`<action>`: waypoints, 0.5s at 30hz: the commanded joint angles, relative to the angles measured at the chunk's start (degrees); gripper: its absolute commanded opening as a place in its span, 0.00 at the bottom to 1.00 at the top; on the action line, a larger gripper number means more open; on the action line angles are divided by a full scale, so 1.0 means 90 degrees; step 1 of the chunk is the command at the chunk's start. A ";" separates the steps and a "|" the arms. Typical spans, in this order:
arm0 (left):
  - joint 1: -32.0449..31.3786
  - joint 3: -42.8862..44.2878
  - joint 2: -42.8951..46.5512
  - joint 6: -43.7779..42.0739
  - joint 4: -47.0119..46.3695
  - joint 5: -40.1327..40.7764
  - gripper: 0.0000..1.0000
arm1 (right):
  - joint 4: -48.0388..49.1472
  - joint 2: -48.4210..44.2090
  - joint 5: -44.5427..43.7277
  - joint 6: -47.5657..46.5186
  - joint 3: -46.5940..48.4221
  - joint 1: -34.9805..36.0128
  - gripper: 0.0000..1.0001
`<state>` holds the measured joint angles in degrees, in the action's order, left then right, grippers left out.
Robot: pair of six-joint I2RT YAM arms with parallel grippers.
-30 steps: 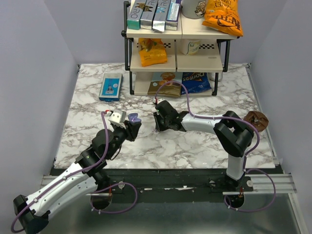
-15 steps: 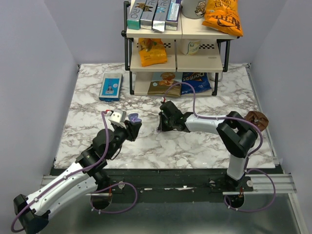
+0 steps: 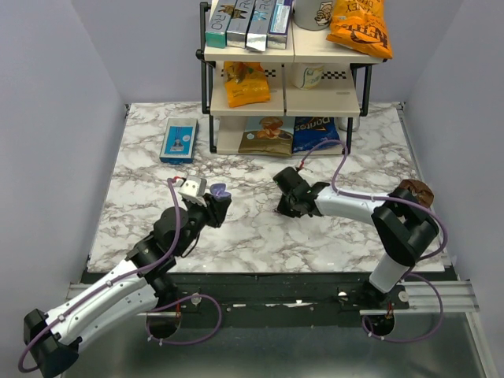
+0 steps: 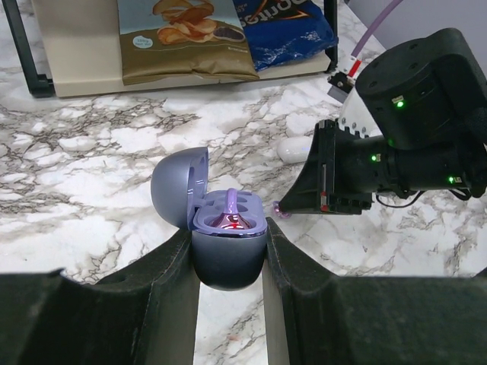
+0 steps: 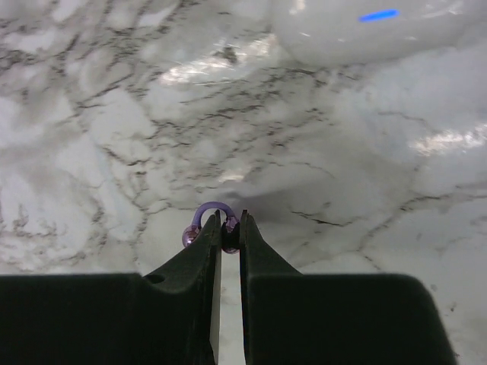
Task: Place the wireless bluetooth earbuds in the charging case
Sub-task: Move the earbud to the center of the board.
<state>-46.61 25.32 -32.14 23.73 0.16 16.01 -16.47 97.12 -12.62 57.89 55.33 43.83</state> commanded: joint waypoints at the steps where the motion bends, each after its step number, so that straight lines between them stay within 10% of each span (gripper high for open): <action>1: -0.0065 -0.0050 -0.0120 0.0079 -0.0331 0.0018 0.00 | -0.0992 0.0176 -0.0600 0.0814 0.0122 -0.0027 0.08; 15: -0.0260 -0.0011 -0.0354 0.0030 -0.0389 0.0116 0.00 | -0.0943 -0.0205 -0.0580 0.0482 0.0053 -0.0027 0.43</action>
<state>-48.31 25.23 -34.85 23.88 -1.67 16.03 -21.67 97.36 -15.07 62.94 55.81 43.79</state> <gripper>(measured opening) 0.395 0.418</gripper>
